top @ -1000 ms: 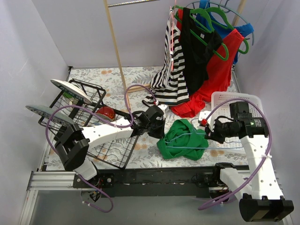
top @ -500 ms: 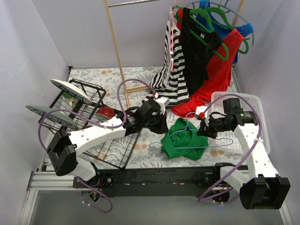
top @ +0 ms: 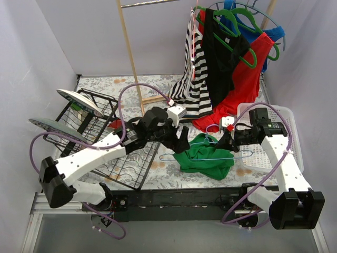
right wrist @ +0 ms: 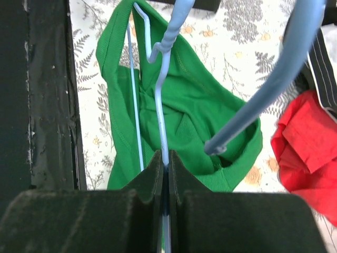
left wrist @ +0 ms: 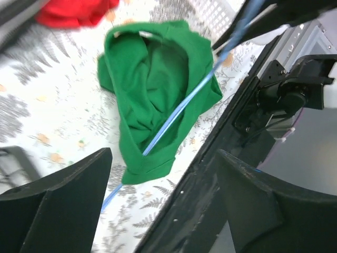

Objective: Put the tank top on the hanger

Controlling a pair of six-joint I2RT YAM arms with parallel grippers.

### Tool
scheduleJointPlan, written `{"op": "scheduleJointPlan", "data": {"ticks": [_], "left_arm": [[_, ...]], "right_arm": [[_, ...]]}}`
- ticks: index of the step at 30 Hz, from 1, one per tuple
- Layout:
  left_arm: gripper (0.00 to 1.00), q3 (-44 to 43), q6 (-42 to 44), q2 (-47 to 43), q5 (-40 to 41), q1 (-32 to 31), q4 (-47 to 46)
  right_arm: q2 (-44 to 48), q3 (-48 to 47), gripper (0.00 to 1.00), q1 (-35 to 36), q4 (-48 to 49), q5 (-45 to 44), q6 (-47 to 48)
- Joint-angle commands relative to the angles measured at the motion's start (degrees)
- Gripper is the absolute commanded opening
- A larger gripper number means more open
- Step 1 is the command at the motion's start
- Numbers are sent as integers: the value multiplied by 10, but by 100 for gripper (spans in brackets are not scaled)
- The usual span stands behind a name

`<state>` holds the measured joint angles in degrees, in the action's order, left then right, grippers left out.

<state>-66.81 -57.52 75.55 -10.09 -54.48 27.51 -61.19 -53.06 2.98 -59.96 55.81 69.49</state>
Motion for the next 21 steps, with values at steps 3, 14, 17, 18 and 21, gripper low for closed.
{"op": "scheduleJointPlan", "data": {"ticks": [3, 14, 17, 18, 21], "left_arm": [[85, -18, 211, -79, -18, 5, 84], [83, 57, 318, -76, -145, 4, 33], [82, 41, 324, -41, -166, 6, 20], [81, 35, 326, -33, -174, 6, 20], [66, 12, 330, 1, -197, 7, 28]], "right_arm": [[-37, -43, 1, -3, -44, 85, 91], [-73, -94, 1, 20, -121, 110, 180], [-77, -101, 1, 38, -120, 110, 179], [-80, -103, 1, 41, -121, 110, 178], [-85, -109, 1, 54, -118, 110, 175]]}}
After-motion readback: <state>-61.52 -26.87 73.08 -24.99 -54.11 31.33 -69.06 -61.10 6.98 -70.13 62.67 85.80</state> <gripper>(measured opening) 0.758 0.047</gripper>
